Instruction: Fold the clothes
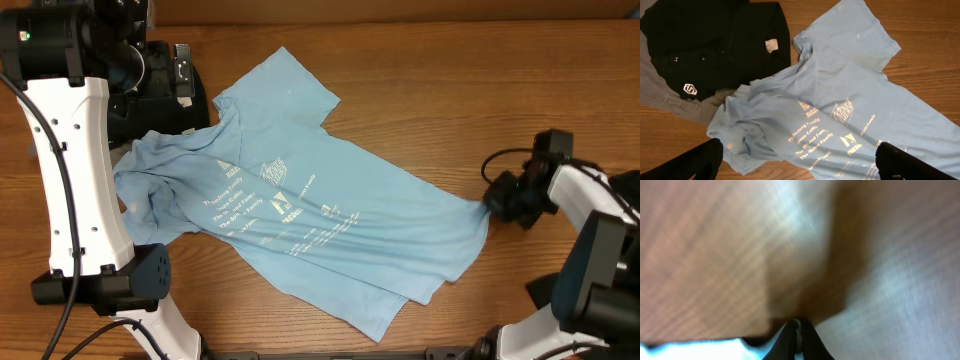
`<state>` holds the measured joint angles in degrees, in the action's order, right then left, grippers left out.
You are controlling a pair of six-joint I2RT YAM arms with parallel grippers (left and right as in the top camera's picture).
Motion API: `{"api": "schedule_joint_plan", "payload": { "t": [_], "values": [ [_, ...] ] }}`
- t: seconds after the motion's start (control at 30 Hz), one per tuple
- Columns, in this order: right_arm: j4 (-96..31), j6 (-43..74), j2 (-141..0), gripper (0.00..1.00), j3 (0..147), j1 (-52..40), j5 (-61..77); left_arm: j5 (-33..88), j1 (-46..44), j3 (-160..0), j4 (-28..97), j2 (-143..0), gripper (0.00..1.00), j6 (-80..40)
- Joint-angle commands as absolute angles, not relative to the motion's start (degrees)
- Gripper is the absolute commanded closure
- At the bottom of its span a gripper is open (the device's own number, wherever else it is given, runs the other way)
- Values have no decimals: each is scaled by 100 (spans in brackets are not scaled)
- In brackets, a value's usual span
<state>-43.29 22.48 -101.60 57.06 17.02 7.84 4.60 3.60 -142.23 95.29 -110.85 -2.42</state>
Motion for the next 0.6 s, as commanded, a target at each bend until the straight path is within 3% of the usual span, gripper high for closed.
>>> {"api": "schedule_joint_plan", "payload": {
  "t": [0.0, 0.23, 0.27, 0.3, 0.33, 0.57],
  "values": [
    [-4064, 2270, -10304, 96, 6700, 1925, 862, 556, 325, -14302, 9500, -11056, 0, -123],
    [-2781, 2265, -10304, 96, 9032, 2467, 392, 607, 290, -14302, 9445, -11056, 0, -130],
    [-2593, 2265, -10304, 83, 9225, 2528, 392, 609, 290, -14302, 9445, -11056, 0, -137],
    [-2460, 2265, -10304, 46, 9351, 2574, 395, 609, 285, -14302, 9445, -11056, 0, -150],
    [-2390, 2268, -10304, 3, 9459, 2615, 403, 622, 281, -14302, 9445, -11056, 0, -148],
    [-3575, 2263, -10241, 0, 9725, 2681, 707, 740, 244, -14298, 9448, -11056, 0, -128]
  ]
}}
